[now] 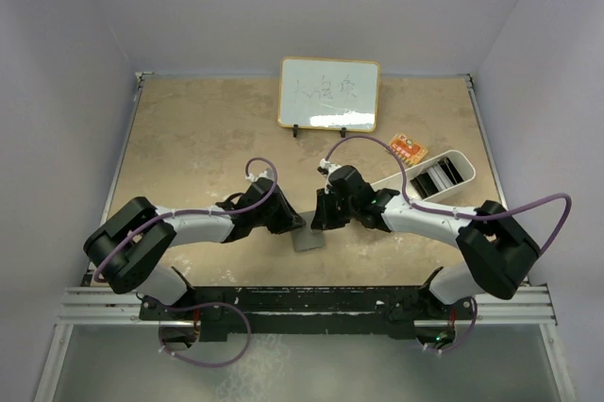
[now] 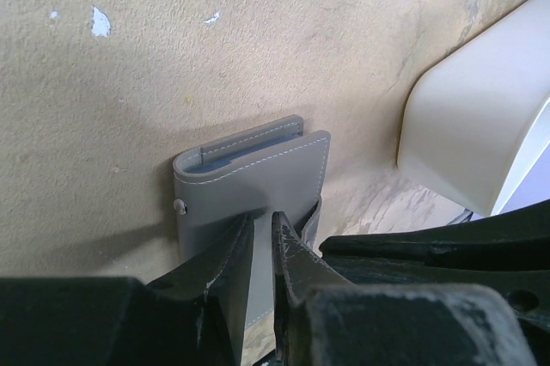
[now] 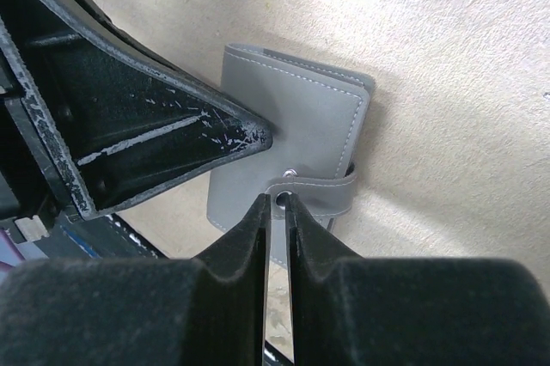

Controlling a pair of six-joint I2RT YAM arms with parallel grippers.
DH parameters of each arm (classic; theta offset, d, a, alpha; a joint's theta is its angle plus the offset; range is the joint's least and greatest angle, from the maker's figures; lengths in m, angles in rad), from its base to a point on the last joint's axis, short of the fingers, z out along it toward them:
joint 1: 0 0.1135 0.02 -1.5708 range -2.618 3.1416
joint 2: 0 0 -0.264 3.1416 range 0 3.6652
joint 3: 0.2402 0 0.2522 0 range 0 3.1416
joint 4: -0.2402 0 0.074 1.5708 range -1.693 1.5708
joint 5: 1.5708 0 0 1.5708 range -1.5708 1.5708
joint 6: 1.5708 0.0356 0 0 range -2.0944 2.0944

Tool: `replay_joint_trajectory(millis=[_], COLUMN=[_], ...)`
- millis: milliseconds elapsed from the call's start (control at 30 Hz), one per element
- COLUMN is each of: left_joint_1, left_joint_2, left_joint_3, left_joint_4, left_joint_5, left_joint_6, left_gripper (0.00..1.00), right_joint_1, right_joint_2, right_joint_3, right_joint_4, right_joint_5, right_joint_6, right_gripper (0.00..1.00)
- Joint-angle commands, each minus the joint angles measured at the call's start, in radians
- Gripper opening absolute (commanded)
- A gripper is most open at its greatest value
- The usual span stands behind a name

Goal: Put the credit cards into the card holder
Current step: Close the card holder at the center of the board.

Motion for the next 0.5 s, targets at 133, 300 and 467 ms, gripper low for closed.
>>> replay_joint_trajectory(millis=[133,300,467], left_joint_1=[-0.008,-0.007,-0.008], left_joint_2=[0.048,0.046,0.044], left_joint_3=[-0.041,-0.043,-0.045], left_joint_4=[-0.132,-0.132,-0.129], left_joint_5=[-0.049,-0.049,-0.049], left_joint_6=[0.031,0.032,0.031], left_gripper=[0.14,0.13,0.13], right_joint_1=[0.005,0.006,0.007], right_joint_2=[-0.018,-0.009,0.016], right_joint_3=[-0.034,-0.041,-0.046], right_joint_4=[0.026,0.045,0.075], right_joint_5=[-0.008,-0.011,-0.023], right_joint_6=[0.013,0.025,0.033], right_gripper=[0.15,0.14,0.14])
